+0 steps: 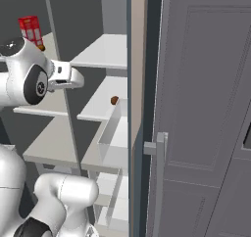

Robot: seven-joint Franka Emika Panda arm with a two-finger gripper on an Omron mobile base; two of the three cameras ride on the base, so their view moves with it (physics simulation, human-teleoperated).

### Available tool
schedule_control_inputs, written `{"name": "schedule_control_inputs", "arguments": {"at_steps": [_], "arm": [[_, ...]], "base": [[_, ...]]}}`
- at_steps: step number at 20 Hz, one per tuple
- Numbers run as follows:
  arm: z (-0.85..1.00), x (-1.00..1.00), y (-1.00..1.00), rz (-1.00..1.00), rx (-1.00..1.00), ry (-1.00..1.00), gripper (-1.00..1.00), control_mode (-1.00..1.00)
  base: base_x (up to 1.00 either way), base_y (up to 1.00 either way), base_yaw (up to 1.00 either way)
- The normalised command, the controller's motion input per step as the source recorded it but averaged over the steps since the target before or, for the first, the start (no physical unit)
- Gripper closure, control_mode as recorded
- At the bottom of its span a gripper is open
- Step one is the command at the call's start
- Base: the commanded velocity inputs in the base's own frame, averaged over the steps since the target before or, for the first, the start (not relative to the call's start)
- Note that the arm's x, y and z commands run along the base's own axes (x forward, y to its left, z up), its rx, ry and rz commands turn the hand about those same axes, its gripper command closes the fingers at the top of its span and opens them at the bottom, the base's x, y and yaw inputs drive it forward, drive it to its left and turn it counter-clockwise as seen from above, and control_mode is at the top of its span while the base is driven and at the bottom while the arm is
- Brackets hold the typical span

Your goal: There's a chicken drumstick in the fridge that needs to be moved to the freezer for freezing. Pick up the chicken drumstick from the fridge, place it on any shelf in the freezer, and close the fridge and freezer doors when done.

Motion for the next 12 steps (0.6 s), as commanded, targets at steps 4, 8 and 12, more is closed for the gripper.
{"name": "schedule_control_inputs", "arguments": {"at_steps": [4, 8, 12], "arm": [[0.00, -0.59, -0.45, -0.08, 0.00, 0.00, -1.00, -1.00], [0.00, -0.79, -0.33, 0.00, 0.04, 0.05, -1.00, -1.00], [0.00, -0.83, -0.18, 0.00, 0.09, 0.01, -1.00, -1.00]], "base": [[0.00, 0.00, 0.00], [0.00, 0.00, 0.00], [0.00, 0.00, 0.00]]}}
